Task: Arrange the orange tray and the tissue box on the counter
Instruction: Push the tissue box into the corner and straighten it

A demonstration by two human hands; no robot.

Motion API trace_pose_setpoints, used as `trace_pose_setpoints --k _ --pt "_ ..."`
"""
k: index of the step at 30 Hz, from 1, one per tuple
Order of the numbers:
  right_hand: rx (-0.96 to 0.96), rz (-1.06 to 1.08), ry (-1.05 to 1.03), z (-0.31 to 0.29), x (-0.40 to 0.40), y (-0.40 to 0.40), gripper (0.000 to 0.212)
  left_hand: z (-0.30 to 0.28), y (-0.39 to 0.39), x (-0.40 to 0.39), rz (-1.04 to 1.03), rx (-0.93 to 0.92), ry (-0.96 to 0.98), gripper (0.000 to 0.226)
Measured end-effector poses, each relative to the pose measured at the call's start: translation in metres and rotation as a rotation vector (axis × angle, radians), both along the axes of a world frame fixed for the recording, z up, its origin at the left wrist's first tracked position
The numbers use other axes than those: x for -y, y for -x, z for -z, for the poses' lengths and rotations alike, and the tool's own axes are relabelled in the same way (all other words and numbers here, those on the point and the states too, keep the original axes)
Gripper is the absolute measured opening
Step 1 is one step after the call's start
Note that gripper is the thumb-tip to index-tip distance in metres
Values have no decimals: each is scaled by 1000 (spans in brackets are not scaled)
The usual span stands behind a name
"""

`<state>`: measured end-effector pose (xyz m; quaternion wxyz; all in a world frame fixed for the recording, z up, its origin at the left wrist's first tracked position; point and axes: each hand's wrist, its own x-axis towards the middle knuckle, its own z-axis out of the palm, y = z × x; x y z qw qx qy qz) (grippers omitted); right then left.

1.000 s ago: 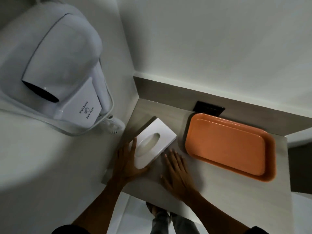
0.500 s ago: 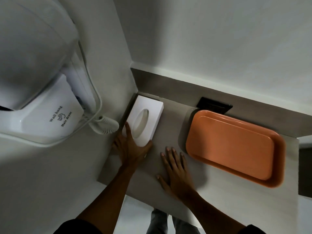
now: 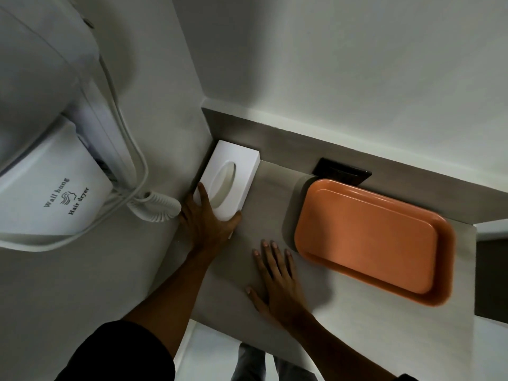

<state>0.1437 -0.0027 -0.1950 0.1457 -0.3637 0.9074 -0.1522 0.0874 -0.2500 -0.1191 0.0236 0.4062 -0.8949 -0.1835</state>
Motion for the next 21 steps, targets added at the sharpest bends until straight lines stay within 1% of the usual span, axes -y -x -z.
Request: trace_pose_setpoints --k 4,7,9,11,13,15,17,19,21 --pt "15 8 8 3 -1 0 93 5 2 1 14 -10 24 133" --pt "29 -3 -5 1 0 1 92 7 0 2 51 -37 36 129" --pt "60 -6 -5 -2 -1 1 92 5 -5 -2 108 -67 1 120" --pt "113 -27 40 -6 -1 3 94 4 -16 -7 195 -150 -30 104" --pt "166 -50 158 -14 3 9 90 5 -33 -13 289 -229 -23 90" --pt "150 -24 298 -26 16 21 81 8 -53 -20 336 -271 2 82" --pt "128 41 343 -40 39 44 75 13 -69 -24 376 -263 41 78" --pt "142 88 321 -51 63 69 72 16 -77 -27 418 -221 94 75" --pt "175 59 293 -54 78 92 70 16 -78 -29 422 -204 101 74"
